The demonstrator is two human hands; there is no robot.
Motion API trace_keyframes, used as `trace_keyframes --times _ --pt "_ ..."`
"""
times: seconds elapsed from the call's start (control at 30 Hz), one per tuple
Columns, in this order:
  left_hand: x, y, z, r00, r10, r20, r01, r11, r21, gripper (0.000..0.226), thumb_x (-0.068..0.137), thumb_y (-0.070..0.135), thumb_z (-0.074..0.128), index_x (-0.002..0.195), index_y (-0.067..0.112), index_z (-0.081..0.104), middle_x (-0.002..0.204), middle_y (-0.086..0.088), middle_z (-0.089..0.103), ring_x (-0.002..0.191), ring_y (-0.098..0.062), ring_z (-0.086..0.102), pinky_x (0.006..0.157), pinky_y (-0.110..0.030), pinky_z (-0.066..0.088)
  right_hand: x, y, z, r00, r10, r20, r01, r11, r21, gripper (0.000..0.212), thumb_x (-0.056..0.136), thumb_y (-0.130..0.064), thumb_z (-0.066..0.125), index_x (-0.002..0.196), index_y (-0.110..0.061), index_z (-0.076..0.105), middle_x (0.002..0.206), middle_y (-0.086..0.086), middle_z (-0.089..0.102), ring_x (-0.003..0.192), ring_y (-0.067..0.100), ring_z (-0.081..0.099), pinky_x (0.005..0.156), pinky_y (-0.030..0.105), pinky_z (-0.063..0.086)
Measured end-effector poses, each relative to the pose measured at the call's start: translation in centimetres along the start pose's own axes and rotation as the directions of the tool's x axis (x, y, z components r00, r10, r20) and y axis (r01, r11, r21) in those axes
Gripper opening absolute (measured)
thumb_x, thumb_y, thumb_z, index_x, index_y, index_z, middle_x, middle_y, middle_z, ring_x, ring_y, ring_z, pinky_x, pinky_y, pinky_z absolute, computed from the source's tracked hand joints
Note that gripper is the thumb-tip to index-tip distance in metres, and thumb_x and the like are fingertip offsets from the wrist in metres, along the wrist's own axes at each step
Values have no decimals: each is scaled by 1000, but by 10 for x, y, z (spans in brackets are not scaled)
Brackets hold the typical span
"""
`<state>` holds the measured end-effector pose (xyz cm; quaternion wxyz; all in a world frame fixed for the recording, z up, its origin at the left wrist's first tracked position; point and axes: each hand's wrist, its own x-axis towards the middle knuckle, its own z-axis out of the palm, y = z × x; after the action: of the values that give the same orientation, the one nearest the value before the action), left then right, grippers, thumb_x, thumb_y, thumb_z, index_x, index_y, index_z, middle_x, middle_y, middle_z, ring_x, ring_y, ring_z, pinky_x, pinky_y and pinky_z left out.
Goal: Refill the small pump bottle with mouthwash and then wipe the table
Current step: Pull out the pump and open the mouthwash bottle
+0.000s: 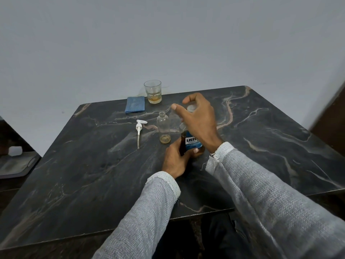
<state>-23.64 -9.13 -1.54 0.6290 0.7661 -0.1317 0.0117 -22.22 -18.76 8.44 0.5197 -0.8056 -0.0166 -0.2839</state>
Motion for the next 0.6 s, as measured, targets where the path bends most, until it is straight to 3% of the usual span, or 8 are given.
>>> trace_keyframes --times 0.07,0.13,0.33,0.6 --pt "2 1 0 1000 -6 22 6 1000 1 32 83 21 74 111 26 61 111 5 71 105 -7 66 100 -39 50 6 0 -6 993 -4 115 2 1000 16 24 83 -44 72 90 -25 60 80 -6 70 64 8 69 60 28 57" --pt "4 0 0 999 -6 49 6 1000 12 35 84 18 72 117 25 60 116 5 70 111 -7 63 104 -40 46 10 0 -14 971 -55 231 43 998 56 20 86 -38 70 87 -19 63 75 -4 71 59 8 69 57 23 54" --pt "5 0 -1 998 -29 59 29 1000 8 41 86 13 69 125 19 58 124 1 66 118 -11 60 108 -43 42 17 -6 -25 879 -132 458 71 986 148 19 89 -28 68 87 -10 64 66 -11 68 63 15 71 56 15 48" --pt "3 1 -3 997 -10 72 9 1000 4 37 85 14 70 114 34 58 120 7 67 115 -7 61 107 -40 44 21 -9 -32 801 -175 572 100 982 160 14 90 -26 68 84 -13 66 62 -11 69 67 14 72 60 16 51"
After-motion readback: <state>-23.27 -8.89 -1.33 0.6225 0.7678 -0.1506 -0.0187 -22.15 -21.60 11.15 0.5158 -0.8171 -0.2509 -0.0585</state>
